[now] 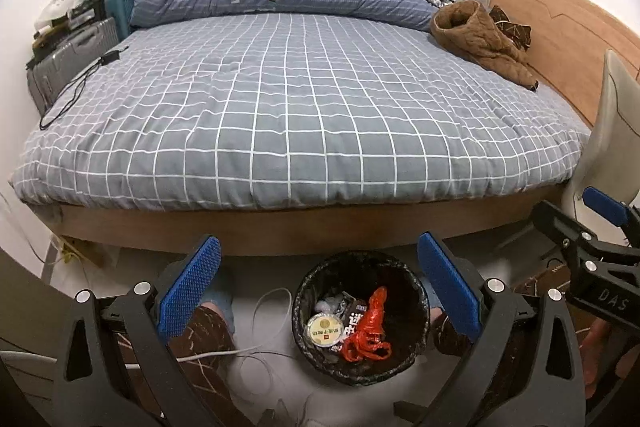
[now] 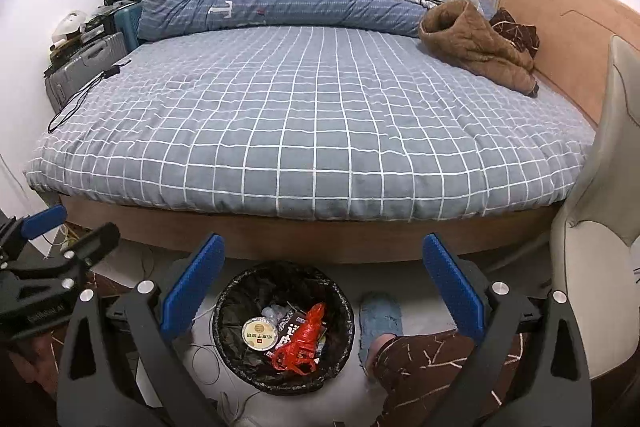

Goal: Collect trash

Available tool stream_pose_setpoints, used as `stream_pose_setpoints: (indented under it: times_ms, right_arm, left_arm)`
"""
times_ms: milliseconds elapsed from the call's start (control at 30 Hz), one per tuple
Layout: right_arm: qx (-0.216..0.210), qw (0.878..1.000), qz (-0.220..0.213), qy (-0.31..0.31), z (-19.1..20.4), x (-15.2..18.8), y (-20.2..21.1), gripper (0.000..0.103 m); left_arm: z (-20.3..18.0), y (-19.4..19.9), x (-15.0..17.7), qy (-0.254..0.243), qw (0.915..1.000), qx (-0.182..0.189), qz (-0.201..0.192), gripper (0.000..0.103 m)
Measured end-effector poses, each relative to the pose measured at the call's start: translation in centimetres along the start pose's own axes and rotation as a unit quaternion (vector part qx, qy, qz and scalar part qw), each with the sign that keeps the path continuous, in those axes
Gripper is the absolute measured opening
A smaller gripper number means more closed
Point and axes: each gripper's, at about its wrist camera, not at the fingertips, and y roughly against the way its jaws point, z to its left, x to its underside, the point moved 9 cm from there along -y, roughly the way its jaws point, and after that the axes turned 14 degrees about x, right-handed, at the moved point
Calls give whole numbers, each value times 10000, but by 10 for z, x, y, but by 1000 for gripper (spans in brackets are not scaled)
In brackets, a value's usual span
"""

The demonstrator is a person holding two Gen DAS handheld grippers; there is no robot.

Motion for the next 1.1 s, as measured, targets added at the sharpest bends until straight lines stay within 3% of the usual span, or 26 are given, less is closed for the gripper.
stream_pose_setpoints:
  times_ms: [533,633,1100]
  right_arm:
    - [-25,10000,5,-6,1,0,1,95]
    - [-34,10000,6,-11,1,0,1,95]
    - [-39,10000,22,-12,1,0,-1,95]
  left_arm:
    - [-2,2,-2,-5,10000,25,47,97]
    - [-9,-1,-1,-23,9997,201,129,97]
    - [-3,2,-4,-64,9999,-82,7,97]
